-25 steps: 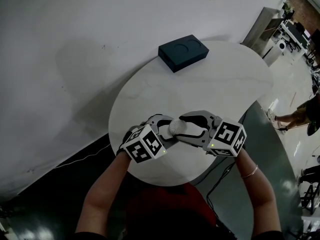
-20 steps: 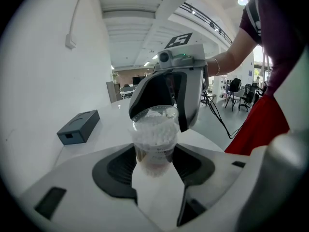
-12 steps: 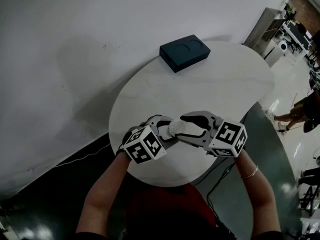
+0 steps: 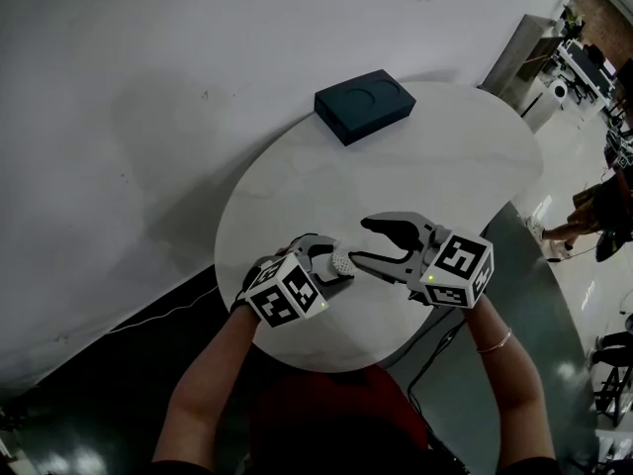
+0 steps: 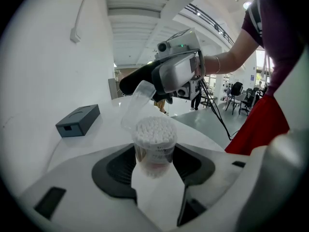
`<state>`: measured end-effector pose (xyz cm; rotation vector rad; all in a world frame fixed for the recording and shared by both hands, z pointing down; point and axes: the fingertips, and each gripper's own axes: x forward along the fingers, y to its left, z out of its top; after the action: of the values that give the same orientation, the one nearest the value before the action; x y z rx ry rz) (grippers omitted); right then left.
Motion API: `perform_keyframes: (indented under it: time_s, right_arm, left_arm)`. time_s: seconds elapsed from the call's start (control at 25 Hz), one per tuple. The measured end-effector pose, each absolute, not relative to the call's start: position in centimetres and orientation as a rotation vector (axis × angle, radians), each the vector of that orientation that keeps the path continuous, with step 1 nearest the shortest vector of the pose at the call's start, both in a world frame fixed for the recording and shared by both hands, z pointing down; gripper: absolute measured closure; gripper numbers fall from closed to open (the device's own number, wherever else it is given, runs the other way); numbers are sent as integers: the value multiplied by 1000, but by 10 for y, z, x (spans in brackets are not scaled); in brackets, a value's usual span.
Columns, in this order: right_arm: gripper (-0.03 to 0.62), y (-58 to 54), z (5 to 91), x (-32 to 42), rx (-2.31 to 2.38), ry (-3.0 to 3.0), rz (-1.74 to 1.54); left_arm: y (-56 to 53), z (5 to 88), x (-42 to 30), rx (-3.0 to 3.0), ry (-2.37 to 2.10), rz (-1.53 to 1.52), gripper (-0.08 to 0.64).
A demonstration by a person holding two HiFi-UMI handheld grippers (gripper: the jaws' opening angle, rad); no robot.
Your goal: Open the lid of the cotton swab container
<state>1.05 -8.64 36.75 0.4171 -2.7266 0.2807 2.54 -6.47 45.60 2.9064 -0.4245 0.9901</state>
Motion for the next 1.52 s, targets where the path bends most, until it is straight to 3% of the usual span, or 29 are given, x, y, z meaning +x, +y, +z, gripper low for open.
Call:
perform_keyframes:
  time_s: [0.8, 1.52]
  right_arm:
    - [351, -116, 360, 20, 630, -2813, 399]
    - [351, -125, 407, 26, 903, -2788, 539]
  left_arm:
    - [-92, 460, -1, 2812, -555, 876, 307]
    - [-139, 468, -19, 2758, -660, 875, 307]
